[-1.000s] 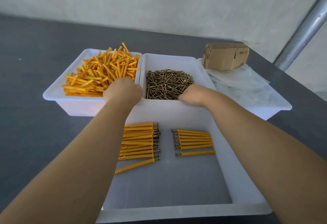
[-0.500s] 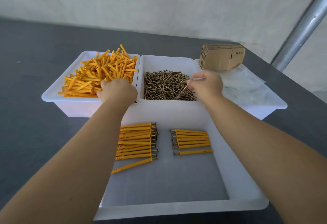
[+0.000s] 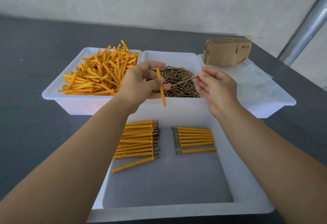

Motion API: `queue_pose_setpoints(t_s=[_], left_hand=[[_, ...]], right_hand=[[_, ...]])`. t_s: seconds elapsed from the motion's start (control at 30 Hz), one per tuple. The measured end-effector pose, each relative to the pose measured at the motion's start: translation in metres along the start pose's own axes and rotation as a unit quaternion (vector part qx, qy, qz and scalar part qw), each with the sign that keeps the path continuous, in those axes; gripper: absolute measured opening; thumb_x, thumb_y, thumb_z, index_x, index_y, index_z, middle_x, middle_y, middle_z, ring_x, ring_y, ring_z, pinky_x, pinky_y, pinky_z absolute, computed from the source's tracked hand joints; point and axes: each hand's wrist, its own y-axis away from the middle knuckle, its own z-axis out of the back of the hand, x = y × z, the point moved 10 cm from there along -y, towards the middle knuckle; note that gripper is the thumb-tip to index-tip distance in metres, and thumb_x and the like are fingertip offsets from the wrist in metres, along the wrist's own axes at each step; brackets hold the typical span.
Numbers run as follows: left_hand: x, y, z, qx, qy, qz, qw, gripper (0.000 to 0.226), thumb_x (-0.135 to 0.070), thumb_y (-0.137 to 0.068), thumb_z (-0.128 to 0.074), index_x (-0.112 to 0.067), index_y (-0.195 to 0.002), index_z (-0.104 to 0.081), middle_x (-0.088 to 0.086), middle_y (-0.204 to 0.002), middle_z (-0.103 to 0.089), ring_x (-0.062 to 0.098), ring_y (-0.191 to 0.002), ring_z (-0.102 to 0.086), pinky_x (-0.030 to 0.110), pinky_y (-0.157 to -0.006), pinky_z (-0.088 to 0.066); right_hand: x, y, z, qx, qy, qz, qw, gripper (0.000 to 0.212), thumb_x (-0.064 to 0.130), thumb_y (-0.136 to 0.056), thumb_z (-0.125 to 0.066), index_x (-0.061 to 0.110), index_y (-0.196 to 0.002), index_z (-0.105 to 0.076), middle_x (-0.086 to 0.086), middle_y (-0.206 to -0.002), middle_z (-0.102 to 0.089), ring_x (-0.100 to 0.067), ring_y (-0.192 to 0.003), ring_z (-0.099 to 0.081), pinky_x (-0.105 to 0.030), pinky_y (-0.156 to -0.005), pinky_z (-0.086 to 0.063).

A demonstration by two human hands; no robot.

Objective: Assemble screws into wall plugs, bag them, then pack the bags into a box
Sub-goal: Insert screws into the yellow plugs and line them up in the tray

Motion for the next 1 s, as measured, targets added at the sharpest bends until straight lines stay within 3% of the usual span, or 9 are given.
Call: queue_pose_setpoints(t_s=[0.13, 0.27, 0.33, 0.4, 0.53, 0.73, 0.87, 1.0], left_hand=[[0.008, -0.003, 0.010, -0.035, -0.031, 0.029, 0.999, 0.008, -0.009, -0.092, -0.066, -0.013, -0.098, -0.067, 0.005, -0.087, -0.077, 0.017, -0.083, -0.075, 0.030, -0.064, -0.060], [0.011, -0.003, -0.005, 0.049, -0.063, 0.041, 0.996, 0.021, -0.009, -0.100, -0.054, -0.017, -0.111, -0.070, -0.003, -0.088, -0.076, 0.013, -0.072, -0.071, 0.033, -0.076, -0.059], [0.012, 0.000, -0.020, 0.103, -0.116, 0.044, 0.987, 0.024, -0.007, -0.101, -0.050, -0.013, -0.112, -0.071, -0.008, -0.087, -0.073, 0.014, -0.077, -0.063, 0.034, -0.083, -0.056], [0.010, 0.002, -0.029, 0.136, -0.142, 0.041, 0.980, 0.025, -0.007, -0.102, -0.048, -0.010, -0.113, -0.070, -0.009, -0.089, -0.070, 0.016, -0.083, -0.061, 0.034, -0.080, -0.055], [0.016, 0.013, -0.045, 0.206, -0.106, 0.084, 0.969, 0.038, -0.007, -0.101, -0.050, -0.014, -0.139, -0.052, 0.003, -0.082, -0.068, 0.013, -0.070, -0.064, 0.033, -0.070, -0.061], [0.023, 0.016, -0.051, 0.228, -0.116, 0.100, 0.961, 0.042, -0.006, -0.100, -0.052, -0.010, -0.142, -0.047, 0.006, -0.086, -0.070, 0.013, -0.069, -0.064, 0.033, -0.066, -0.059], [0.023, 0.016, -0.052, 0.229, -0.108, 0.098, 0.962, 0.042, -0.007, -0.100, -0.052, -0.012, -0.142, -0.048, 0.006, -0.086, -0.070, 0.013, -0.069, -0.065, 0.032, -0.065, -0.058], [0.016, 0.015, -0.050, 0.219, -0.102, 0.063, 0.968, 0.048, -0.006, -0.099, -0.055, -0.023, -0.143, -0.046, 0.007, -0.092, -0.074, 0.012, -0.078, -0.067, 0.035, -0.071, -0.058]], right_hand=[[0.000, 0.008, -0.010, 0.034, 0.004, 0.013, 0.999, 0.012, 0.010, -0.090, -0.070, 0.013, -0.101, -0.069, -0.004, -0.085, -0.075, -0.015, -0.083, -0.075, -0.020, -0.066, -0.055], [-0.001, 0.008, -0.007, 0.025, -0.025, 0.007, 0.999, 0.008, 0.008, -0.090, -0.069, 0.014, -0.093, -0.066, -0.004, -0.081, -0.074, -0.014, -0.079, -0.073, -0.022, -0.068, -0.055], [-0.001, 0.007, -0.007, 0.027, -0.045, 0.004, 0.999, 0.009, 0.007, -0.091, -0.067, 0.015, -0.090, -0.065, -0.006, -0.082, -0.074, -0.015, -0.079, -0.072, -0.023, -0.070, -0.055], [-0.001, 0.007, -0.008, 0.033, -0.045, 0.006, 0.998, 0.009, 0.007, -0.092, -0.066, 0.015, -0.089, -0.064, -0.007, -0.083, -0.074, -0.016, -0.079, -0.071, -0.024, -0.070, -0.055], [0.001, 0.008, -0.013, 0.061, -0.019, 0.028, 0.998, 0.006, 0.006, -0.092, -0.065, 0.012, -0.094, -0.064, -0.007, -0.083, -0.073, -0.019, -0.081, -0.068, -0.024, -0.069, -0.054], [0.002, 0.007, -0.009, 0.048, -0.025, 0.029, 0.998, 0.008, 0.006, -0.093, -0.064, 0.014, -0.093, -0.064, -0.007, -0.083, -0.073, -0.018, -0.082, -0.068, -0.025, -0.070, -0.053], [0.004, 0.011, -0.018, 0.087, 0.034, 0.061, 0.994, 0.007, 0.005, -0.090, -0.068, 0.012, -0.092, -0.067, -0.004, -0.081, -0.074, -0.017, -0.080, -0.071, -0.024, -0.067, -0.054], [0.005, 0.017, -0.030, 0.124, 0.131, 0.100, 0.979, 0.016, 0.029, -0.091, -0.068, 0.025, -0.078, -0.076, 0.002, -0.088, -0.076, -0.009, -0.083, -0.070, -0.024, -0.067, -0.052]])
